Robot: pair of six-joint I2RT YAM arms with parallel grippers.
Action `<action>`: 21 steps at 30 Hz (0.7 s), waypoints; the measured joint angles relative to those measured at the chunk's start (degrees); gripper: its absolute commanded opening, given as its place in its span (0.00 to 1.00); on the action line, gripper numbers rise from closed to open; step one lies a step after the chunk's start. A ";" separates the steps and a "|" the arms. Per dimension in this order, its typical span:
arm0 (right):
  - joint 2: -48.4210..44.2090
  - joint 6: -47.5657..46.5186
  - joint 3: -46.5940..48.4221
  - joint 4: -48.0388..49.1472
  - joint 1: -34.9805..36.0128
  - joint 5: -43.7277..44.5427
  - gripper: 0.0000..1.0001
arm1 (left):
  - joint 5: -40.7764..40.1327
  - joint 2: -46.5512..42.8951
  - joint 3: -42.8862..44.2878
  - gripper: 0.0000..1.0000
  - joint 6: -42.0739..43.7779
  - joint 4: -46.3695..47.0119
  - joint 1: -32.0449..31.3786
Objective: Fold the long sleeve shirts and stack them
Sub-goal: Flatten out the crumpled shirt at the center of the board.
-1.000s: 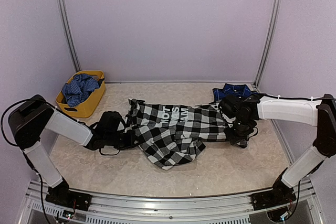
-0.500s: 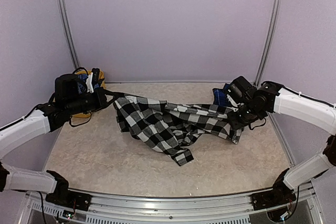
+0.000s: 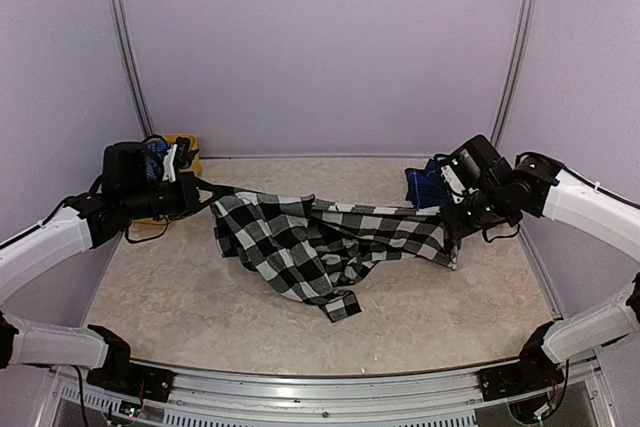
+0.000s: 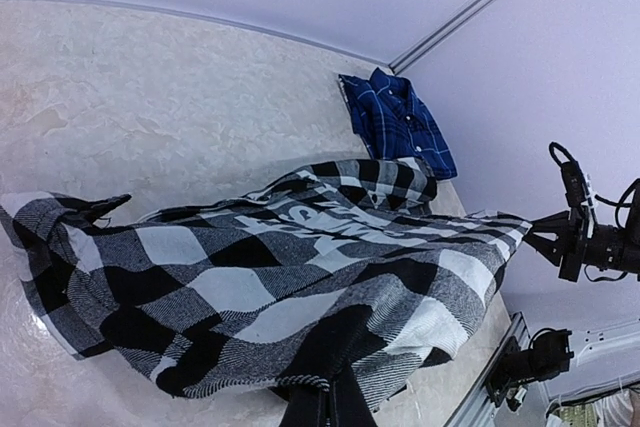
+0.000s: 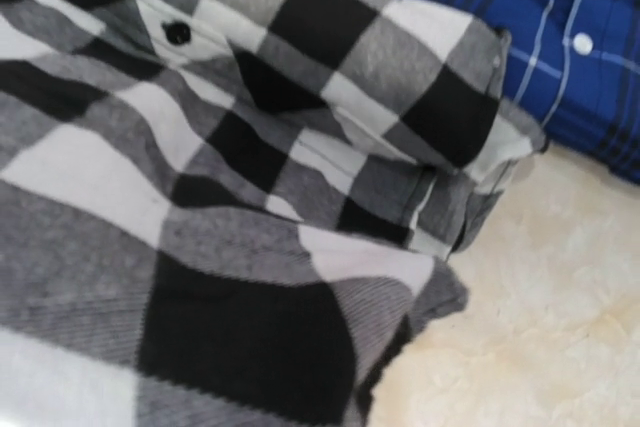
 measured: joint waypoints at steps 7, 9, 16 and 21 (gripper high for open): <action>-1.07 -3.32 4.33 -0.26 -0.02 0.31 0.00 | 0.00 -0.39 5.53 0.00 -0.13 -2.29 0.22; -1.14 -4.61 7.37 -0.31 -0.09 0.22 0.00 | -0.07 -0.52 8.22 0.00 -0.15 -2.93 0.26; -3.19 -9.97 24.94 -1.01 -0.15 -4.96 0.00 | -0.44 -2.12 23.69 0.00 -0.37 -6.27 0.42; -4.07 -12.52 38.66 -2.08 -0.13 -9.60 0.00 | -0.66 -2.49 35.10 0.00 -0.22 -8.09 0.22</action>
